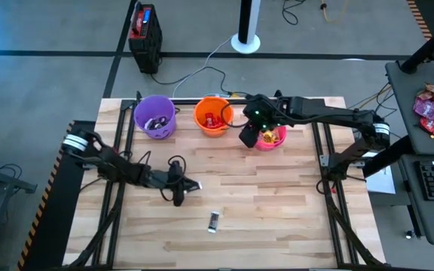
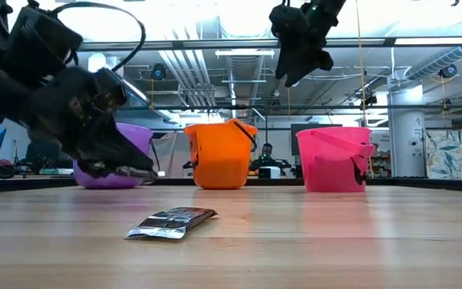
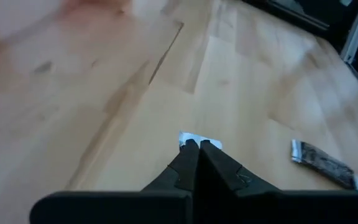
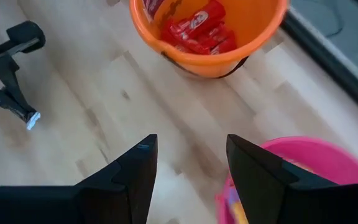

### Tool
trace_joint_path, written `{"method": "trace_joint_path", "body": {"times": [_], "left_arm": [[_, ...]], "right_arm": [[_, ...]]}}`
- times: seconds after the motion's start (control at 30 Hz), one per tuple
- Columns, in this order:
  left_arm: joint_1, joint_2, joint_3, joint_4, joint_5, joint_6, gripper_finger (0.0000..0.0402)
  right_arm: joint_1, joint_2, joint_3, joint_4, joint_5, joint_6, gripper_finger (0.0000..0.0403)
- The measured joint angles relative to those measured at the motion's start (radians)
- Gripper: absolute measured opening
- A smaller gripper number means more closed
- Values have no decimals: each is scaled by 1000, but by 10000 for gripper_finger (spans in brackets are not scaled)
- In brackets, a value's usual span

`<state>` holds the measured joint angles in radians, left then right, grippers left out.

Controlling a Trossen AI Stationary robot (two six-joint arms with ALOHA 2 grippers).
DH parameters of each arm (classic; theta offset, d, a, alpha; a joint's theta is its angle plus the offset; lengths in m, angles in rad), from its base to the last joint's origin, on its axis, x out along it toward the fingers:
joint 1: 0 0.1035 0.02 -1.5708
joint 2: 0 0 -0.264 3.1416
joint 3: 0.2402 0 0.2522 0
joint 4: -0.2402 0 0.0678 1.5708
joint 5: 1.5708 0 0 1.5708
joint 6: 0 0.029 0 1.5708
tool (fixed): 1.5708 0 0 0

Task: Sort candy by brand, put in halloween buckets
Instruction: Put the black candy into the violet bucket

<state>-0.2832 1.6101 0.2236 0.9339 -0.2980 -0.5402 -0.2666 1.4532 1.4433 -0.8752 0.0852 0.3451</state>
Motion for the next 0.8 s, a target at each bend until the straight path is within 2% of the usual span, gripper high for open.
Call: {"method": "trace_joint_path", "body": {"times": [0.2,0.47,0.63,0.8], "left_arm": [[19,-90,3,-30,-24,10,1],[26,-128,3,-67,-32,11,0],[26,-129,4,-134,-24,7,0],[26,-123,4,-274,-1,21,0]], "right_arm": [[21,44,0,6,-147,74,185],[52,105,0,37,-155,84,185],[94,145,0,69,-305,196,180],[160,243,-2,133,-339,327,161]]}}
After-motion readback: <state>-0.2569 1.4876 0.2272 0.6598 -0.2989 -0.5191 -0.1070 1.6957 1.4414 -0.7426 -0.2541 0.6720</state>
